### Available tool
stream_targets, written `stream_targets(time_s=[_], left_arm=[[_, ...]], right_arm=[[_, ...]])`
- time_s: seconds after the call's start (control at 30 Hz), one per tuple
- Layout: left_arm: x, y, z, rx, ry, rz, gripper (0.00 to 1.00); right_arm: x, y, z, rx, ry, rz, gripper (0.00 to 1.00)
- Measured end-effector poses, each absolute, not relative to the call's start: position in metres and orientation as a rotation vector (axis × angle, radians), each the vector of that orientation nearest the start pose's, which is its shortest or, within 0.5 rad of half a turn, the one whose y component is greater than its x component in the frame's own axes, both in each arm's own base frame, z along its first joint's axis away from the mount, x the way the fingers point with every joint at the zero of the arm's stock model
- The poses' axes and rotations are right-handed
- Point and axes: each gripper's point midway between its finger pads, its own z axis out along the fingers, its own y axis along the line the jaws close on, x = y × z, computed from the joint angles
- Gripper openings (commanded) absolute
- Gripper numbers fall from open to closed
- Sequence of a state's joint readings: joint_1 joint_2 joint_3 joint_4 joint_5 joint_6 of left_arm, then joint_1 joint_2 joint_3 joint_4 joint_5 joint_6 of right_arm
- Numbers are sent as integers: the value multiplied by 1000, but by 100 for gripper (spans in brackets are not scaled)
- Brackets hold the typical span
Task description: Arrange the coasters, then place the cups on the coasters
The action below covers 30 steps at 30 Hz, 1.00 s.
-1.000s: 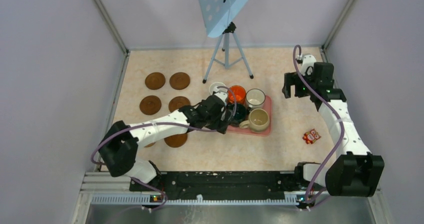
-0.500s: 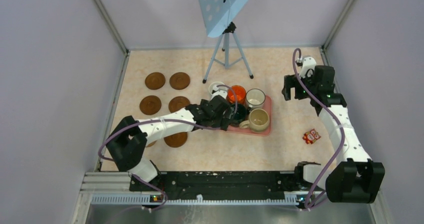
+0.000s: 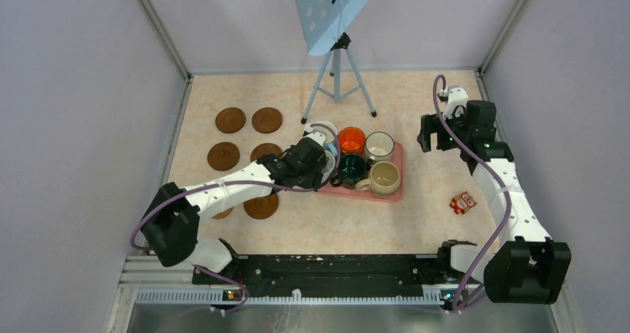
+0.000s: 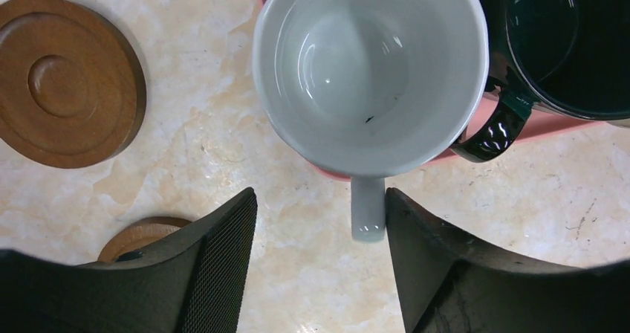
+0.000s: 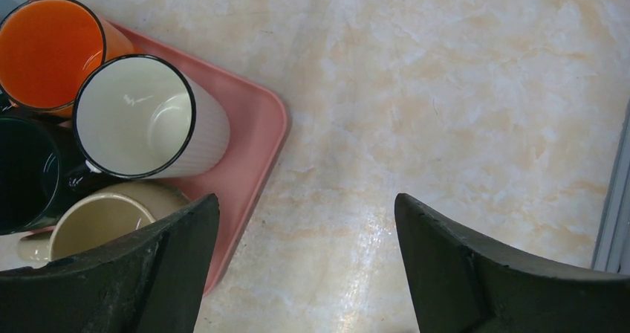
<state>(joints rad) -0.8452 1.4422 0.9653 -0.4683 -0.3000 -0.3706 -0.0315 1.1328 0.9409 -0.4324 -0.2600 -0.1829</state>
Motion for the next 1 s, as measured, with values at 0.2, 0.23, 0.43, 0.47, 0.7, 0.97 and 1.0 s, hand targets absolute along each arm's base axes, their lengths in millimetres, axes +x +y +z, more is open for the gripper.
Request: stream_targets(time_s=[0.2,0.23,0.43,0.47,0.7,0.97,1.0], left_arm=[[259,-241,95,550,2399,-221,59],[259,-243,94,566,2396,-240,58],[255,-246,78,634,2420,-282,56],[255,-245,75,643,2424,-281,56],[259,-246,67,658,2405,-284,44],[263,-242,57,660,2406,-287,7],[263,-243,58,664,2405,-292,3]], right_arm=[[336,28,186,-320,2154,164,86],[336,28,186,-323,2153,164,86],[336,29,186,-345,2148,165,86],[336,29,186,-346,2148,165,86],[336,30,184,-350,2145,173,86],[337,31,184,-352,2139,174,85],[336,30,183,-353,2139,174,85]])
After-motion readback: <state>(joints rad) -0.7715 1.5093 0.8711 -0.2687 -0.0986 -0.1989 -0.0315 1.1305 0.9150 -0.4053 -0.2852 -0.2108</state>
